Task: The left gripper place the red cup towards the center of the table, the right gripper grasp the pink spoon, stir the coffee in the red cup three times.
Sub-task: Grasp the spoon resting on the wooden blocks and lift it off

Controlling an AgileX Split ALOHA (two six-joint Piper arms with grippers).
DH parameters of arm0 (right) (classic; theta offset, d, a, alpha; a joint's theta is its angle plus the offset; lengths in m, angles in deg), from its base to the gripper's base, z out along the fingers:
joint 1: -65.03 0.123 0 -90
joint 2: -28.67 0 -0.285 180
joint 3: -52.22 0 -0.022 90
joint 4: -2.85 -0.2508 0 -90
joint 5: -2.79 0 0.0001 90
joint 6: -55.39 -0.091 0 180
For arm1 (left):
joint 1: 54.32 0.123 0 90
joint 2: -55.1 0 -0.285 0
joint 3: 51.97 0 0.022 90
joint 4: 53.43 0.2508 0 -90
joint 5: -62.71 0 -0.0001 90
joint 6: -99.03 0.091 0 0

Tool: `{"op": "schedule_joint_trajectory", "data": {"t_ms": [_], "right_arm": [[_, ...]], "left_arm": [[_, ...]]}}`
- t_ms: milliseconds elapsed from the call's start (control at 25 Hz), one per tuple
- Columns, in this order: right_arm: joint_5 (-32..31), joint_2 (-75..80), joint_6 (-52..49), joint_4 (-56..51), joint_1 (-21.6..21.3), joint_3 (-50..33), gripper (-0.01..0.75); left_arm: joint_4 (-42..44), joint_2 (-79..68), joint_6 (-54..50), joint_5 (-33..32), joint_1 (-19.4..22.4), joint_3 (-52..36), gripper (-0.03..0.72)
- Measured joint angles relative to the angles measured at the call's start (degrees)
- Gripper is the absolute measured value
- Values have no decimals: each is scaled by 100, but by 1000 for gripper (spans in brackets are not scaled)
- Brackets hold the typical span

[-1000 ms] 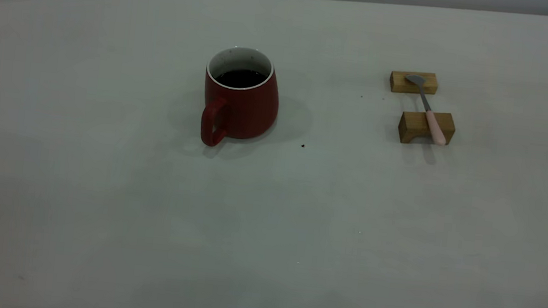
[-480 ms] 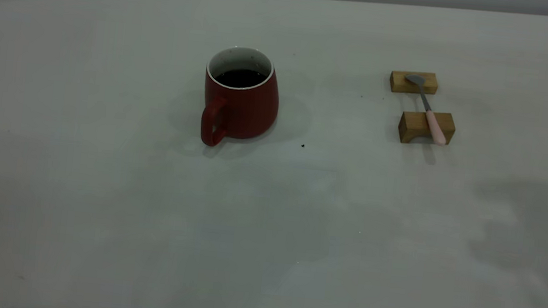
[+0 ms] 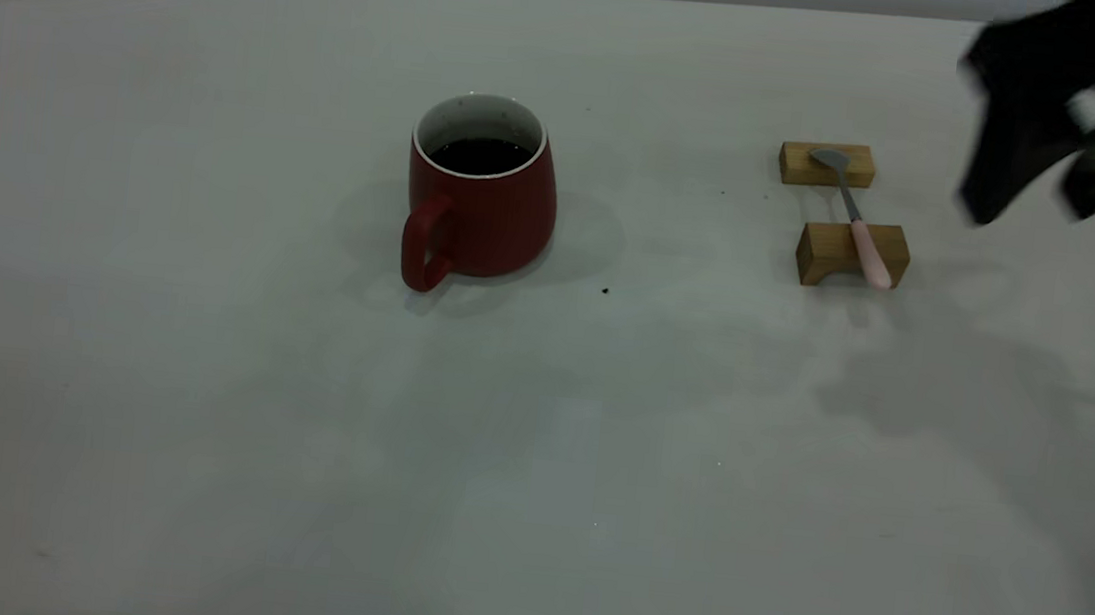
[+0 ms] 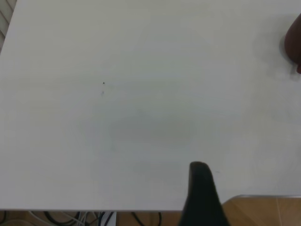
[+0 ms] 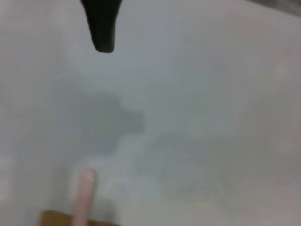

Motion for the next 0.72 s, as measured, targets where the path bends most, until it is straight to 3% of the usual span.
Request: {"op": "schedule_joint_trajectory", "data": {"t_ms": [720], "right_arm": [[44,1978,153,437,171,1675,592]], "left_arm": [[4,0,0,0,0,0,595]]}}
